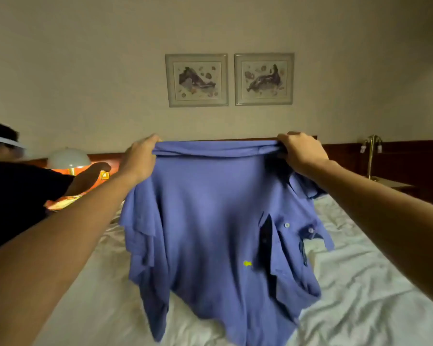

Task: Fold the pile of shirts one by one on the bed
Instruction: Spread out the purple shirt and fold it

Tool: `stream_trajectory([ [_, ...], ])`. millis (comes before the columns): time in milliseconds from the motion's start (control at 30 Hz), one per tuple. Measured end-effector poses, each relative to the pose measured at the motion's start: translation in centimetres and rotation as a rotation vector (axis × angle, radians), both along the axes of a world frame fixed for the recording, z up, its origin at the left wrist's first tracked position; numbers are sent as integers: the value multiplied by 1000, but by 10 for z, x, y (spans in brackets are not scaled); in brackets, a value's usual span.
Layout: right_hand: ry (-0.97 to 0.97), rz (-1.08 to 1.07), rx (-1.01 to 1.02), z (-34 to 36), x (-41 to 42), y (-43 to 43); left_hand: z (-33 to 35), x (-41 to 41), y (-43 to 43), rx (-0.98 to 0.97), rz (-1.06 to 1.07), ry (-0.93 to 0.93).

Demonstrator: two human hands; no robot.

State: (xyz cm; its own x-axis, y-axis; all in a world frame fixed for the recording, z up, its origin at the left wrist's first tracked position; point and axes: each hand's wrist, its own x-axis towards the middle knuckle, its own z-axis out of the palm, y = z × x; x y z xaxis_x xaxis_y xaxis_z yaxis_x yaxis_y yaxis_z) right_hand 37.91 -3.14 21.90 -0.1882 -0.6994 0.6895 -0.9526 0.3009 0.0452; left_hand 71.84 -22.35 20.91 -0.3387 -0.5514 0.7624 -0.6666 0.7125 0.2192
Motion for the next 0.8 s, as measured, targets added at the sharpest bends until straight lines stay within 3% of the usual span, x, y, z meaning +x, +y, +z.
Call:
stream_trajectory([
  [67,66,15,-155,37,-9,-18,44,-12,-23,-184,22,82],
  [167,169,25,-214,66,-22,-29,63,-17,-46,-366,110,71],
  [300,197,98,-37,16,-23,-12,-5,-1,-48,-411,108,-112],
  [400,15,150,354,-82,-13,15,-108,26,-33,-280,10,-354],
  [433,-107,168,469,-118,-4,28,-145,34,-22,-159,-23,-441],
  [533,-135,310,654,-225,11,65,-245,55,28,193,-78,-662],
  [600,-274,244,825,-284,20,90,-302,66,58,395,-47,-758],
  [700,-233,173,1029,-343,30,126,-357,86,95,479,-13,-948],
  [800,-192,190,1004,-359,42,156,-355,103,117,177,-58,-897],
])
